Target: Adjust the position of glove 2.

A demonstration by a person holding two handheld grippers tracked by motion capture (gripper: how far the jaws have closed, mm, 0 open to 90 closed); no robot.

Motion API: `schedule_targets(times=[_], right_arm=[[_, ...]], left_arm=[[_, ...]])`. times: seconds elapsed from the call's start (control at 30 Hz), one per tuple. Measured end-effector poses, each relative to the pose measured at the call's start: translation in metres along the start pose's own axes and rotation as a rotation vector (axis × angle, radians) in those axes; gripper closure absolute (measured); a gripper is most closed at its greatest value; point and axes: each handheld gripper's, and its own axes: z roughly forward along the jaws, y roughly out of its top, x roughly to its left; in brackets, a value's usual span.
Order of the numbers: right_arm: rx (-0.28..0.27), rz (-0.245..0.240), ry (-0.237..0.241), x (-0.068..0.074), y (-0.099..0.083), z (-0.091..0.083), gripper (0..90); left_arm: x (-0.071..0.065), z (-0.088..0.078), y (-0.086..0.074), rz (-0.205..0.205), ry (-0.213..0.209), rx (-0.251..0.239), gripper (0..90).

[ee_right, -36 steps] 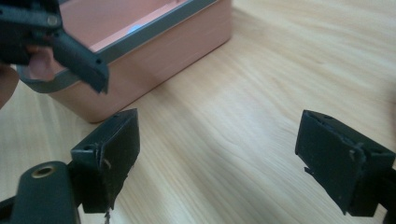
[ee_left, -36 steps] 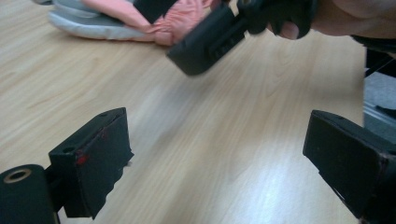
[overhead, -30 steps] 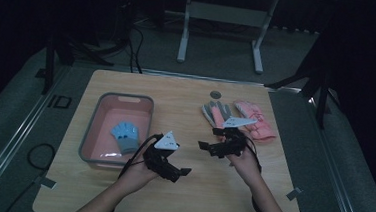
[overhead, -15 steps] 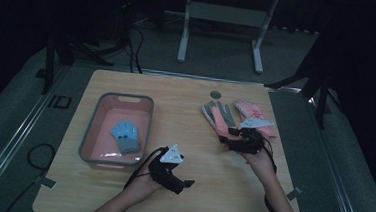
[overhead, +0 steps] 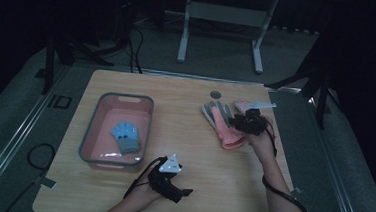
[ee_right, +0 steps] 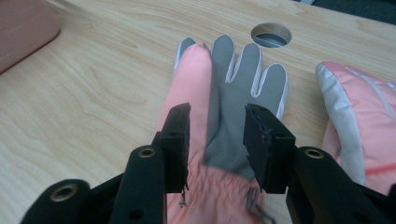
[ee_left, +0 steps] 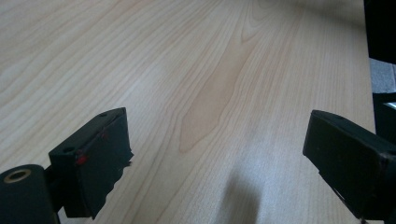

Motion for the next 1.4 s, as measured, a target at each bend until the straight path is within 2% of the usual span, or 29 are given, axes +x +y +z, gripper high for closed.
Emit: schedule_targets(times=[0.17, 0.23, 0.3, 0.5, 0.53, 0.6, 0.63, 0.67, 0.7, 0.73, 0.87, 0.97, 1.03, 1.1, 1.27, 1.4], right_arm=[[0.037, 0.007, -0.001, -0.007, 0.007, 0.017, 60.3], [0.054, 0.001, -0.006, -0.009, 0.008, 0.024, 59.6], [0.073, 0.008, -0.01, -0.011, 0.007, 0.031, 59.6], [0.114, 0.006, -0.02, -0.012, -0.001, 0.047, 60.5], [0.119, 0.012, -0.018, -0.012, -0.002, 0.049, 61.6], [0.131, -0.008, -0.032, -0.011, -0.004, 0.053, 64.0], [0.13, 0.0, -0.027, -0.011, -0.005, 0.053, 66.3], [0.132, 0.007, -0.029, -0.012, -0.005, 0.053, 72.6], [0.139, -0.012, -0.055, -0.011, -0.006, 0.054, 75.5], [0.136, -0.021, -0.061, -0.009, -0.008, 0.055, 78.5], [0.132, -0.014, -0.089, -0.003, -0.008, 0.055, 85.5], [0.099, 0.053, -0.099, 0.006, -0.002, 0.046, 87.8], [0.066, 0.114, -0.096, 0.013, 0.003, 0.036, 88.0], [0.045, 0.143, -0.101, 0.02, 0.007, 0.027, 88.1], [-0.027, 0.176, -0.14, 0.044, 0.018, -0.004, 88.0], [-0.072, 0.191, -0.138, 0.068, 0.017, -0.022, 87.9]], left_arm=[[-0.001, -0.002, -0.002, -0.018, -0.008, -0.015, 7.8], [-0.002, -0.002, -0.003, -0.02, 0.006, -0.022, 6.1], [-0.002, -0.002, -0.004, -0.03, 0.011, -0.024, 2.8], [-0.002, -0.003, -0.008, -0.037, 0.015, -0.037, 2.8], [-0.002, -0.003, -0.008, -0.037, 0.014, -0.037, 2.9], [-0.001, -0.003, -0.008, -0.04, 0.008, -0.041, 2.8], [-0.002, -0.003, -0.008, -0.041, 0.007, -0.044, 2.9], [-0.002, -0.004, -0.009, -0.041, 0.008, -0.045, 2.9], [-0.002, -0.004, -0.009, -0.041, 0.008, -0.045, 2.9], [-0.002, -0.004, -0.009, -0.042, 0.006, -0.047, 2.9], [-0.001, -0.005, -0.009, -0.047, 0.007, -0.053, 2.9], [0.0, -0.007, -0.009, -0.047, 0.014, -0.062, 2.9], [0.0, -0.008, -0.009, -0.048, 0.019, -0.065, 2.9], [0.0, -0.009, -0.009, -0.044, 0.028, -0.066, 2.9], [-0.001, -0.01, -0.008, -0.031, 0.04, -0.073, 2.9], [-0.002, -0.011, -0.008, -0.012, 0.05, -0.075, 2.8]])
